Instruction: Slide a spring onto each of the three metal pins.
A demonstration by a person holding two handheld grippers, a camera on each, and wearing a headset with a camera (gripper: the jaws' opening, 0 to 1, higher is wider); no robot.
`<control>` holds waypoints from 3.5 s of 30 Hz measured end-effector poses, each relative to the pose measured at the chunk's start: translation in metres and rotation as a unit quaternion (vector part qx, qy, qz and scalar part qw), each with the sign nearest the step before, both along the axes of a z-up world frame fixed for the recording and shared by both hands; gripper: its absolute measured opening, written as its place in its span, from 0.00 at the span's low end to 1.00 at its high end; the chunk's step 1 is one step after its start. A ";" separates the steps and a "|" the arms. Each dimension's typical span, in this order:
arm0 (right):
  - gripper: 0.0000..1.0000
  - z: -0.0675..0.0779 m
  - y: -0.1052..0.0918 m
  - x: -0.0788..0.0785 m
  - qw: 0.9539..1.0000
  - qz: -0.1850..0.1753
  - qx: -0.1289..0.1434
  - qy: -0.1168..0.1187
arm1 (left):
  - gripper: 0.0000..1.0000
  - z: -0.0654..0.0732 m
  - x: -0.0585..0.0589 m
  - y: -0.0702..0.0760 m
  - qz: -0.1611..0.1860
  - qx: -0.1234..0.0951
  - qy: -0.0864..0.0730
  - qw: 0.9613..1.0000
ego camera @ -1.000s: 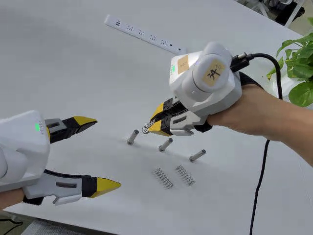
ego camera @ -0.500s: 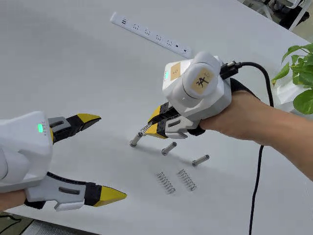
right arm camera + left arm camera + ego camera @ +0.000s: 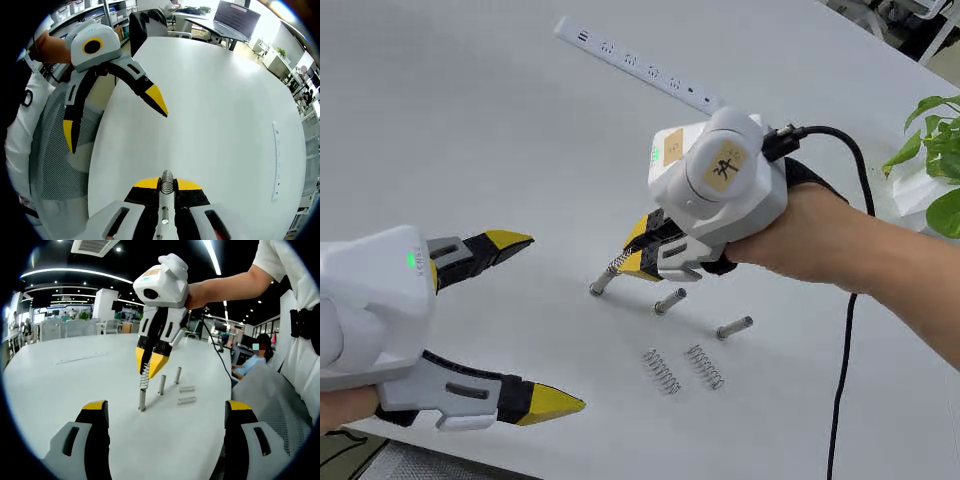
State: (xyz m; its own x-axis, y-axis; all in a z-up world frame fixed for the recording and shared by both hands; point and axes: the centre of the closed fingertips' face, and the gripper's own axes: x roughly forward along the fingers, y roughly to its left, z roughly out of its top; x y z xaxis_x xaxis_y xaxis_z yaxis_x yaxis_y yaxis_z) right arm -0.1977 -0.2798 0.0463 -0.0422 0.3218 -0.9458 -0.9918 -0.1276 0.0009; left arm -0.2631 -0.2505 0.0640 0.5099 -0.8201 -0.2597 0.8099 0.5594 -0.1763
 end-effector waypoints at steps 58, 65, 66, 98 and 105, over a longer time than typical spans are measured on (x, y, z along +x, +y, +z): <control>0.07 -0.034 0.000 -0.001 0.999 0.013 -0.027 0.022 | 0.95 -0.006 0.001 -0.004 0.006 -0.017 0.013 1.000; 0.07 -0.041 0.001 -0.002 0.999 0.015 -0.031 0.025 | 0.94 -0.008 0.000 -0.003 0.007 -0.019 0.015 1.000; 0.07 -0.041 0.002 -0.002 0.999 0.015 -0.031 0.025 | 0.94 -0.008 0.000 -0.002 0.007 -0.019 0.015 1.000; 0.08 -0.060 0.002 -0.002 0.999 0.015 -0.029 0.023 | 0.94 -0.008 0.001 -0.002 0.007 -0.020 0.018 1.000; 0.08 -0.060 0.002 -0.003 0.999 0.009 -0.026 0.027 | 0.94 -0.008 0.001 -0.003 0.006 -0.018 0.018 1.000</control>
